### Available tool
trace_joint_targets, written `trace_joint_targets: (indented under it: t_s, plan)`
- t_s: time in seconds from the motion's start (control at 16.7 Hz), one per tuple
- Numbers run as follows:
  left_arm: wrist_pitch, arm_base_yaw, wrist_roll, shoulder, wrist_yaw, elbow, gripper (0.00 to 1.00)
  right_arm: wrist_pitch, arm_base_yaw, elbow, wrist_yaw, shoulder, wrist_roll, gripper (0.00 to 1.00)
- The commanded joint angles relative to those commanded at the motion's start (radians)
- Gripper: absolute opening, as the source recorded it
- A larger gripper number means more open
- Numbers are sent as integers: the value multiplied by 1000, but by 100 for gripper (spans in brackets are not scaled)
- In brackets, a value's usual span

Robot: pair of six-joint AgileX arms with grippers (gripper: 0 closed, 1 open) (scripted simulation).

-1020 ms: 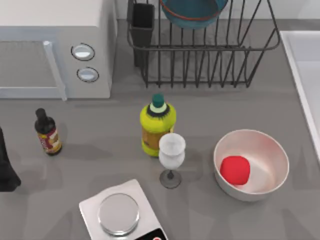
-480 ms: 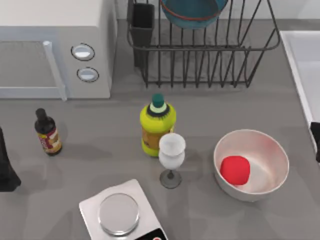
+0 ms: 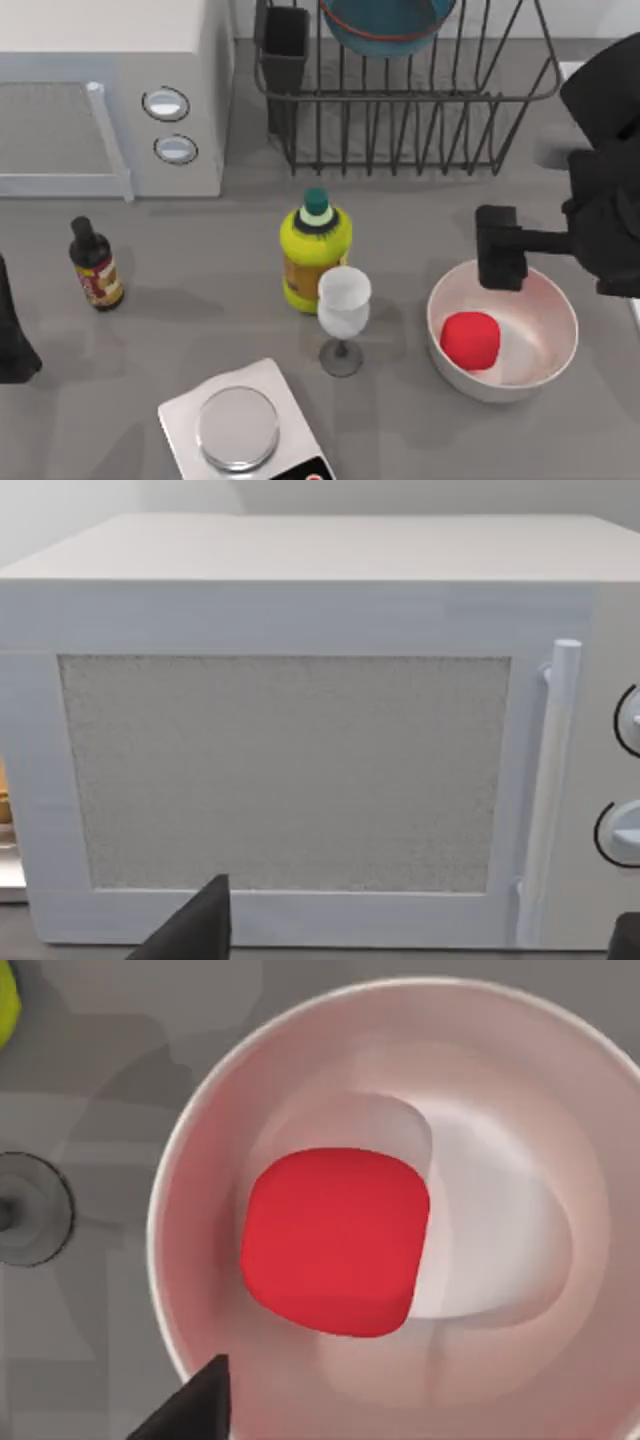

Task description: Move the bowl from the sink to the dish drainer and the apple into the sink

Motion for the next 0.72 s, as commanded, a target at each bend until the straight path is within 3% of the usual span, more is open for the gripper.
trace_joint_targets:
  t_s: [0.36, 0.72]
  plan:
    - [0, 0, 0, 0, 0, 0, 100, -195, 111, 245, 2, 328, 112, 100]
    - [0, 0, 0, 0, 0, 0, 100, -226, 128, 284, 2, 376, 130, 100]
